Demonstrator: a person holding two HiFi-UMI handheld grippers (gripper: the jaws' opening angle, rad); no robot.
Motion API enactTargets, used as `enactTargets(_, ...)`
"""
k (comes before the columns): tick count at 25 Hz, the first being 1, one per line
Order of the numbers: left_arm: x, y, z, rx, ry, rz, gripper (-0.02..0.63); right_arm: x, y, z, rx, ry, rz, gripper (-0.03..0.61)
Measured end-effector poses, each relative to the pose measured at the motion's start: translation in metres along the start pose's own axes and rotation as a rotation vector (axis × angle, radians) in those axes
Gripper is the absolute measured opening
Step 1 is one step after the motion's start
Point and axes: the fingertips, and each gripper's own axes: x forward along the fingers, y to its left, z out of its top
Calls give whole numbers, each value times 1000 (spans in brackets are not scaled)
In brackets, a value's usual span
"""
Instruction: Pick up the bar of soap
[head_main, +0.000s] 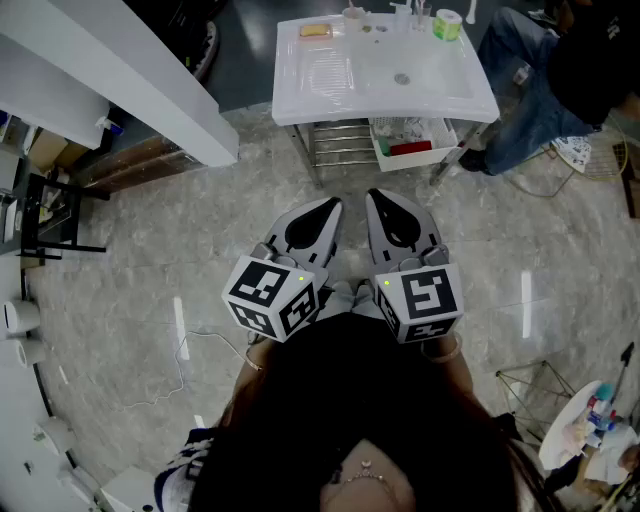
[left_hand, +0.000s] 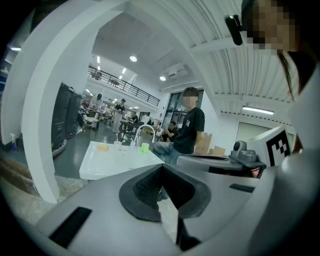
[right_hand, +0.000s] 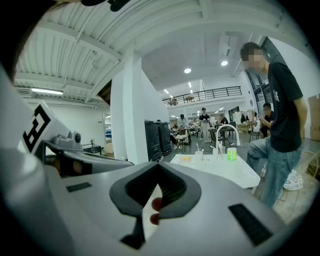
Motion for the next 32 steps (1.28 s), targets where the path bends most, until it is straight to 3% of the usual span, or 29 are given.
enactTargets(18,43,29,12,-35,-20,83,0,36,-42,-1,-4,-6,65,8)
enactTargets(32,122,125,62,-23,-33,1,0,150,-65,33,-10,-46,60,7)
